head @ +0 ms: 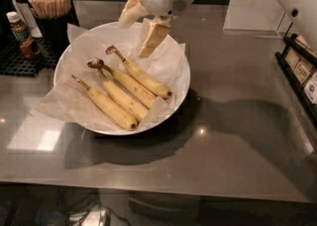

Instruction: Pick banana from white bowl

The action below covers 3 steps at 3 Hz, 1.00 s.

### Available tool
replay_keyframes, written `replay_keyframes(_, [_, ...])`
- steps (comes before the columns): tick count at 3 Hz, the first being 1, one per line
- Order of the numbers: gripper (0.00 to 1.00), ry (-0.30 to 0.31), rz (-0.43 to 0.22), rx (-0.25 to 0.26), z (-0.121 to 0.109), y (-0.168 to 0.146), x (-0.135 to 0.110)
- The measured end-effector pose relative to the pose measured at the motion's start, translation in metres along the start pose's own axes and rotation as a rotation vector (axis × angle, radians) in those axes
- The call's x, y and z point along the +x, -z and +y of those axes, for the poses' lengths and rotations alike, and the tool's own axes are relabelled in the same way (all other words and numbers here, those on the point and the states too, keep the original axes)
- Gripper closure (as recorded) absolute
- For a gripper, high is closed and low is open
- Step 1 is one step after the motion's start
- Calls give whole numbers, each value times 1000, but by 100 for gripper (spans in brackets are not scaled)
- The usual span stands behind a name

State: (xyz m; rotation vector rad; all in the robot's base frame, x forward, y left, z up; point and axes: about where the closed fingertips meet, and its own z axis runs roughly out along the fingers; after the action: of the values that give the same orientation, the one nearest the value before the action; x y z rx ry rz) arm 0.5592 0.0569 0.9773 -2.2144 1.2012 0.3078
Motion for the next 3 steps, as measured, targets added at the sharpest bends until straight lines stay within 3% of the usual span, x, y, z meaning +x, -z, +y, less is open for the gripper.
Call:
replay_keyframes(1, [16,-2,-31,-12,0,-8,0])
replay_keyframes(2, [0,-31,-64,-20,2,-20,7])
replay_keyframes(3, [0,-71,-90,-34,9,-29,15])
